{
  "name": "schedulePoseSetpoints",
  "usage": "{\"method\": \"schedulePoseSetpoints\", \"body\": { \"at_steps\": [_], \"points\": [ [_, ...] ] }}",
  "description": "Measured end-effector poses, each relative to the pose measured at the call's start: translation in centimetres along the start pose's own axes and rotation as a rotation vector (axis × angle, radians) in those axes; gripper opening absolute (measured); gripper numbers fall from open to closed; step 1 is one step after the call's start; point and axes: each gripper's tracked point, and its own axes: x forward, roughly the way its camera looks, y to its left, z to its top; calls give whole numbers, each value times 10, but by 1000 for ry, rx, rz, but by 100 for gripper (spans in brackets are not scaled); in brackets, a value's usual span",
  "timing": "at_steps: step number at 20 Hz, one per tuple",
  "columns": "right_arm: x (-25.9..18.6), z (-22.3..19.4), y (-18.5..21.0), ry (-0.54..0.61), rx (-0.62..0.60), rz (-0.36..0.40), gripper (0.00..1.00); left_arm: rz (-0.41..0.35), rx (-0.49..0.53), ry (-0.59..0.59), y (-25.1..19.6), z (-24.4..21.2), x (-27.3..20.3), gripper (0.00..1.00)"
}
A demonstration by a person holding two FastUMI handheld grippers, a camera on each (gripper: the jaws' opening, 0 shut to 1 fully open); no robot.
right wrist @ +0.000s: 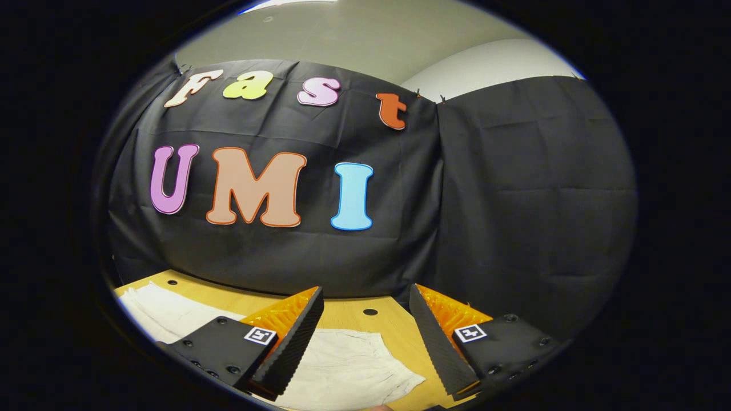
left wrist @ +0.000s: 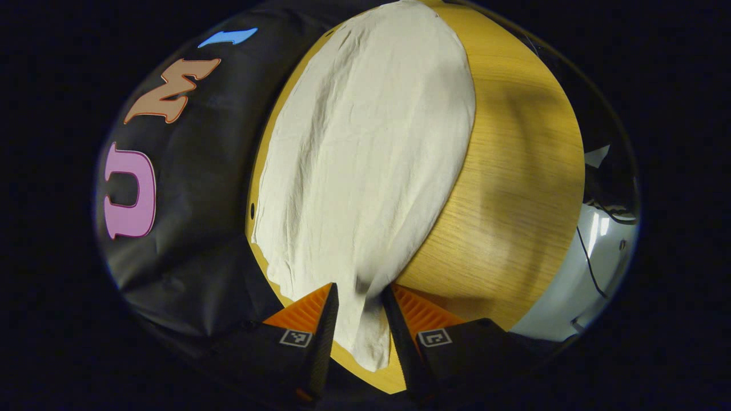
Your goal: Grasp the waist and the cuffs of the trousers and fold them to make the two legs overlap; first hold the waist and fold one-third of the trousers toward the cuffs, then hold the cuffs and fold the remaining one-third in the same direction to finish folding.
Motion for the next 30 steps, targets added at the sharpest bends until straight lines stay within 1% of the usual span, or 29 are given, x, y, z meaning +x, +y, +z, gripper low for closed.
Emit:
{"method": "schedulePoseSetpoints", "body": {
  "at_steps": [2, 4, 5, 6, 7, 9, 11, 15, 18, 20, 21, 24, 25, 30],
  "points": [
    [1, -3, -2, 6, -14, 7, 97, -12, -8, 10, -3, 0, 1, 32],
    [4, -5, -8, 15, -43, 11, 97, -31, -14, 14, -10, 1, 1, 23],
    [4, -6, -10, 19, -57, 14, 97, -33, -9, 18, -11, 0, 0, 11],
    [4, -6, -11, 23, -71, 18, 97, -33, -1, 19, -12, 1, 1, 7],
    [4, -9, -12, 27, -84, 23, 96, -17, 12, 20, -9, 0, 3, 2],
    [1, -13, -9, 33, -98, 58, 97, -7, 27, 24, -9, 0, 2, 0],
    [-2, -20, -10, 42, -119, 80, 97, -5, 16, 27, -10, 0, 1, 0],
    [-8, -41, -19, 65, -233, 98, 97, 2, -16, 25, -10, 1, 1, 0],
    [-13, -58, -18, 63, -372, 140, 98, 17, -7, 18, -9, 1, 2, 1],
    [-16, -76, -17, 78, -479, 182, 97, 25, -5, 14, -9, 1, 3, 0],
    [-19, -85, -16, 83, -531, 204, 99, 27, -6, 14, -9, 1, 3, 0],
    [-27, -115, -19, 113, -666, 258, 97, 32, -12, 12, -9, 1, 3, 0],
    [-29, -125, -19, 125, -701, 274, 97, 34, -9, 11, -9, 1, 3, 1],
    [-31, -171, -24, 204, -842, 346, 98, 49, -9, 10, -9, 1, 3, 0]
  ]
}}
